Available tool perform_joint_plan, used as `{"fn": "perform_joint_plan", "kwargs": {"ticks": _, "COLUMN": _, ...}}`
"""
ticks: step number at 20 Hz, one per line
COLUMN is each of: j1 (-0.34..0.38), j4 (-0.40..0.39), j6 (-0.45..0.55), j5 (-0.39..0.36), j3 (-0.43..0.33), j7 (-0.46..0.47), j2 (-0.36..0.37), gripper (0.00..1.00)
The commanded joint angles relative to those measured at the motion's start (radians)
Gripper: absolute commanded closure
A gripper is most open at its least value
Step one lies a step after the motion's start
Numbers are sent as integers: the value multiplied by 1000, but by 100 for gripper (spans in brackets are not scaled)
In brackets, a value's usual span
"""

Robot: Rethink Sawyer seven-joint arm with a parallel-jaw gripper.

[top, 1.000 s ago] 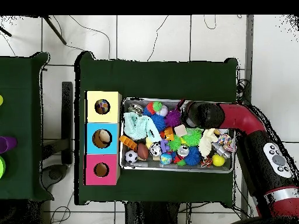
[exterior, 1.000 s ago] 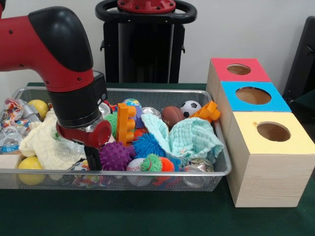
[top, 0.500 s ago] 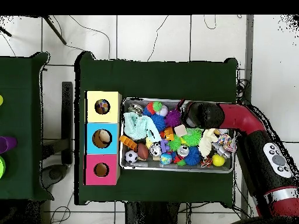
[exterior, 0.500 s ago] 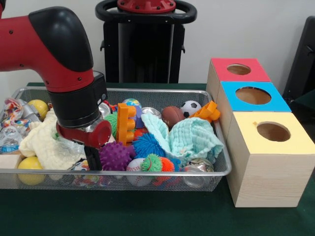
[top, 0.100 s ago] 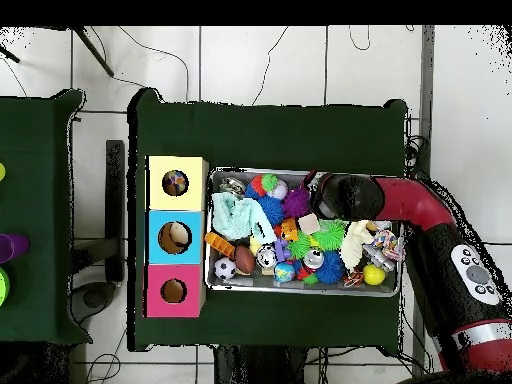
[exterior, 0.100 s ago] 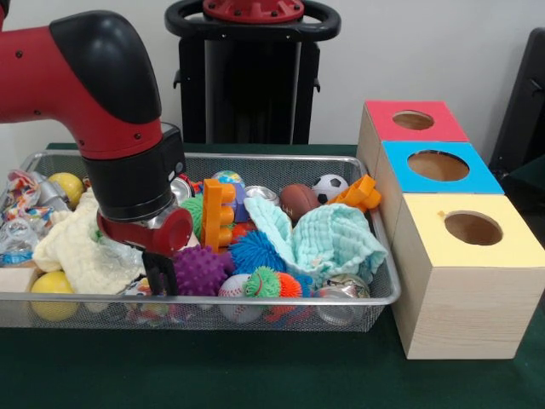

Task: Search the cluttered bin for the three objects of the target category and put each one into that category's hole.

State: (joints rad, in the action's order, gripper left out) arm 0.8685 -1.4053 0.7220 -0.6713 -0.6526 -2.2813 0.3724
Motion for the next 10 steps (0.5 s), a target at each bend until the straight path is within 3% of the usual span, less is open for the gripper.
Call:
{"fn": "perform_joint_plan", "kwargs": {"ticks": 1, "j1": -5, "j4": -59, "j6": 14, "j5": -38, "j3": 4, "j7": 238, "j2": 8, "gripper": 0}}
{"fn": "perform_joint_plan", "kwargs": {"ticks": 10, "j1": -3, "j4": -55, "j6": 27, "j5": -34, "j3": -3, "j7": 253, "j2": 5, "gripper": 0}}
